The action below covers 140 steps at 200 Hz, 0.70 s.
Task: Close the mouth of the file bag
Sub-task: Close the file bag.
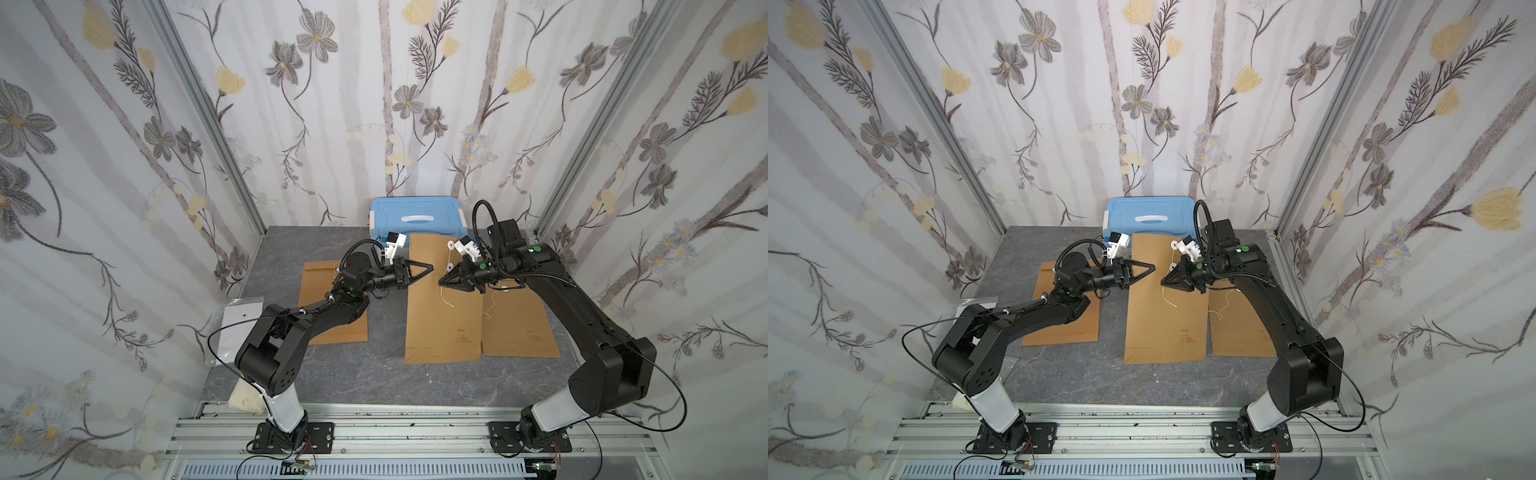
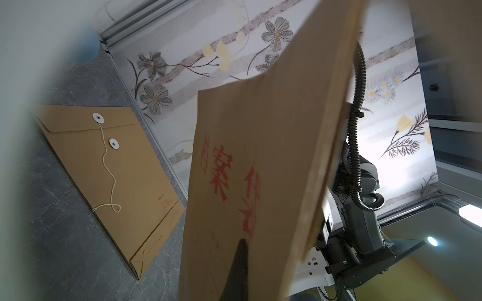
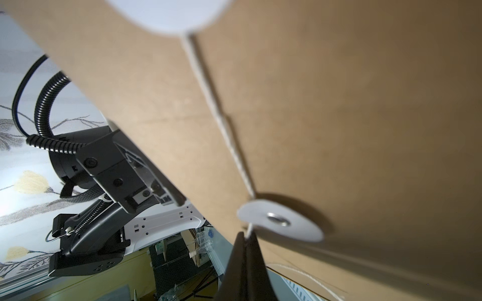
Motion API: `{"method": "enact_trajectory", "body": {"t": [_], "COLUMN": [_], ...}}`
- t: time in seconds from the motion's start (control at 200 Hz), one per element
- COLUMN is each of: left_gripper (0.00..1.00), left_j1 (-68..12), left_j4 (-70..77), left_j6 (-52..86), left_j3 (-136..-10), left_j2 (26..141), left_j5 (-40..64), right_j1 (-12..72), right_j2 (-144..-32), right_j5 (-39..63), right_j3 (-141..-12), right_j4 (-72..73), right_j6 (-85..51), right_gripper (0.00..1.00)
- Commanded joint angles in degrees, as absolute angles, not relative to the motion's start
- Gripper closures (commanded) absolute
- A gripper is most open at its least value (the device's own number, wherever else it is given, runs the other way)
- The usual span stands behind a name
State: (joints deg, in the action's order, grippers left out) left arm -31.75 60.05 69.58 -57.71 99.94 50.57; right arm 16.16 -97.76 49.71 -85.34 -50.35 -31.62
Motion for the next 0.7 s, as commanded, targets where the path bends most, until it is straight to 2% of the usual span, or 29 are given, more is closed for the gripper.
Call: {"method": "enact_trajectory", "body": {"t": [0.0,0.145,0.28,0.694], "left_gripper": [1.0,1.0,1.0,1.0], "left_j1": [-31.64,-31.31,-31.27,-31.2], "left_j4": [68.1,67.95,69.13,70.37], "left_j6": [72.92,72.98,74.49,75.25], "left_j3": [-57.57,-57.41,-56.46,-53.76], "left_j2": [100.54,100.32,100.02,98.9], "left_j5": [48.88,48.69,48.56,49.18], "right_j1": [16.09,14.5,12.08,7.23], "right_j2": [-97.47,-96.54,-95.73,-94.18], "right_j5": [50.12,49.22,48.46,51.37], "right_j3": [-84.32,-81.31,-78.43,-76.55], "right_j4": [-48.07,-48.08,-47.75,-47.21], "right_j6": [-30.6,-29.78,-28.68,-26.3], "right_gripper": [1.0,1.0,0.94,0.94]}}
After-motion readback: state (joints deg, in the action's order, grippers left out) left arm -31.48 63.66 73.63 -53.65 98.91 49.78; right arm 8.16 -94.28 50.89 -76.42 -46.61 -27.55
